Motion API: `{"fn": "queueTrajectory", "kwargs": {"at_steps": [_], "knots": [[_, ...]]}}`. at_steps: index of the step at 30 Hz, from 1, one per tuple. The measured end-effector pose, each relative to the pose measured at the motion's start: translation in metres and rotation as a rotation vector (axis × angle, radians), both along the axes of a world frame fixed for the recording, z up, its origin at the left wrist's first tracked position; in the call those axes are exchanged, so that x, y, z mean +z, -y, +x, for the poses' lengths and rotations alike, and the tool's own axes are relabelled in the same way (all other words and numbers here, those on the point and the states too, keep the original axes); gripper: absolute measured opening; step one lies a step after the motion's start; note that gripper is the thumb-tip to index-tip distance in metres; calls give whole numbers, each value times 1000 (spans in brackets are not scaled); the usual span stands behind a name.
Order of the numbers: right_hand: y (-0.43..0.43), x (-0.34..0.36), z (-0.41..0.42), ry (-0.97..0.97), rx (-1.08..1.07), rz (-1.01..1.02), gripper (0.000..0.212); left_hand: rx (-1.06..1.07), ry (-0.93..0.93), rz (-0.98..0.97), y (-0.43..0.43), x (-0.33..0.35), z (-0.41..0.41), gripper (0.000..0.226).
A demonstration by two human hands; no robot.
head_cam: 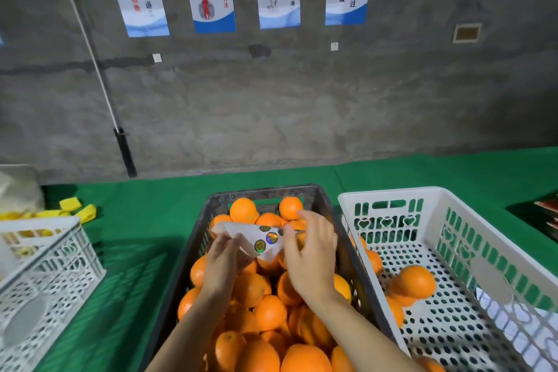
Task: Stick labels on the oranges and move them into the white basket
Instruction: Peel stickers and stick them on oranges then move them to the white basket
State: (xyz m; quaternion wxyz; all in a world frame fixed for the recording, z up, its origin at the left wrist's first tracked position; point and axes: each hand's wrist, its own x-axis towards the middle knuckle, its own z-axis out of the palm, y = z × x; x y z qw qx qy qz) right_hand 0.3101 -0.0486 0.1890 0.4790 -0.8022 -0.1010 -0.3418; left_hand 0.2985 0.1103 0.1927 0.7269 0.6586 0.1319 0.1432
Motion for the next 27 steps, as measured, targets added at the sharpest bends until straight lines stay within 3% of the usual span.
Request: {"fn": "queueTrajectory", "kwargs": {"at_steps": [2,6,14,20,27], "knots": [[-6,-7,-3,173,11,-291,29,-10,29,77,0,0,-4,25],[-14,-17,-5,135,111,-475,27,-30,88,118,0,0,-6,32],[-7,-14,2,-113,187,-340,35,-186,86,113,-1,-4,-4,38],[-8,-16,3,-138,205,-236,24,-285,50,162,-5,-9,-4,18],[-8,-14,-2,-114,262,-161,17,-242,71,184,-1,-8,-3,19]]}}
